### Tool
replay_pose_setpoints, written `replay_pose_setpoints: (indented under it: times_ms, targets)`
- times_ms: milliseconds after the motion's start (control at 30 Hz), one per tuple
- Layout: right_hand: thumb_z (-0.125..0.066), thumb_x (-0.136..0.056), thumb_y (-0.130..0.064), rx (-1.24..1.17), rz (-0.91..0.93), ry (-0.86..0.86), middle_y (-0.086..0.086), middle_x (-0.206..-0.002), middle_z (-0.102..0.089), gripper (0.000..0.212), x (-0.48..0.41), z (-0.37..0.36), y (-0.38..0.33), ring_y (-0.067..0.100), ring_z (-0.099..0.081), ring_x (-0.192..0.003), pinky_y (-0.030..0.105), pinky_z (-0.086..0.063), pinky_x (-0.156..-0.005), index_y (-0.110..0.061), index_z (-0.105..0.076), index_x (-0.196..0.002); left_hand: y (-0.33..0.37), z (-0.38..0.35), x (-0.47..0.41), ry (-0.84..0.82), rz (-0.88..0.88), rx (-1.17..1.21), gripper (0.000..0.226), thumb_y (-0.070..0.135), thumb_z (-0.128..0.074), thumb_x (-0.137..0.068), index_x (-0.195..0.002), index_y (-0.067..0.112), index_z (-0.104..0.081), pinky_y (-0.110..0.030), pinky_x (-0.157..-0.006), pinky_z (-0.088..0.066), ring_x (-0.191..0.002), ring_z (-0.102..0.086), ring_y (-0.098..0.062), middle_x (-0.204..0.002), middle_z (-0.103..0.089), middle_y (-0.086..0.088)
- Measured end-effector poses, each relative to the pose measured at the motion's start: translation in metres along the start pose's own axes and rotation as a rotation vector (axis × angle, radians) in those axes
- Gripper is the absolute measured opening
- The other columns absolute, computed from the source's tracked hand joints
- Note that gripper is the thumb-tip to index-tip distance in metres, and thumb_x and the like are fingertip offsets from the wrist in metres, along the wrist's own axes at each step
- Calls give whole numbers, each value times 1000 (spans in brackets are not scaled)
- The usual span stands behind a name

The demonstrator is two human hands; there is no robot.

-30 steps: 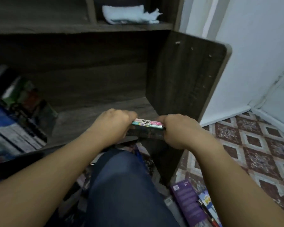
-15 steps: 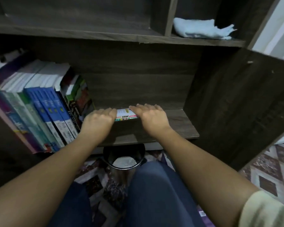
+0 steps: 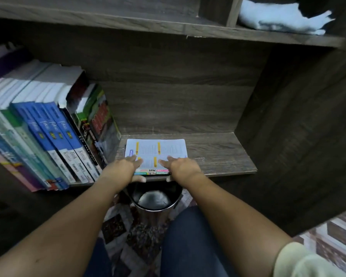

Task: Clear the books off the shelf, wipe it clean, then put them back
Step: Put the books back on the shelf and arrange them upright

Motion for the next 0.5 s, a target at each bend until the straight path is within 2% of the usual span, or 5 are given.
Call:
replay_pose_setpoints:
  times_ms: [133, 233, 300, 367, 500]
  targets:
    - [-65, -88, -39, 19, 20, -81, 2, -160, -18, 80, -8, -5, 4, 30, -37, -137, 43, -40, -104, -37, -16, -152, -2, -5, 3, 7, -17, 55, 81, 58, -50, -91, -155, 24, -12, -36, -116, -22, -148, -8, -20, -162, -3, -5]
    - [-60, -94, -22, -13, 58, -69, 4, -161, -12, 74, -3, -6, 7, 28, -26, -143, 44, -34, -110, -33, -16, -153, 1, -6, 3, 37, 30, 41, 77, 50, -51, -94, -155, 24, -10, -40, -117, -22, -149, -6, -23, -162, -3, -4]
    - [-55, -96, -13, -86, 60, -37, 7, -161, -12, 70, 7, -6, 12, 26, -19, -146, 42, -27, -114, -31, -19, -153, 3, -7, 4, 9, 55, 36, 87, 59, -53, -89, -155, 22, -9, -42, -118, -18, -149, -4, -26, -162, -3, -6]
    - [-55, -95, -12, -180, 40, 15, 13, -157, -23, 66, 19, -7, 21, 29, -25, -143, 42, -28, -113, -28, -25, -152, 15, -1, 9, 13, 50, -29, 95, 67, -54, -83, -154, 19, -12, -44, -118, -16, -148, -4, -27, -161, -8, -7]
    - [-49, -95, -21, -232, -39, 130, 7, -145, -41, 50, 60, -2, 44, 31, -45, -128, 40, -41, -102, -29, -38, -143, 63, 32, 23, 238, -63, 42, 73, 58, -56, -87, -146, 20, -35, -37, -113, -24, -142, -25, -25, -152, -32, -4]
Point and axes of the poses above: each hand's wrist, its own x-axis away from the middle knuckle, its own z-axis out of the back of the hand, y = z × x, the point moved 8 cm from there along -x, towards the middle knuckle
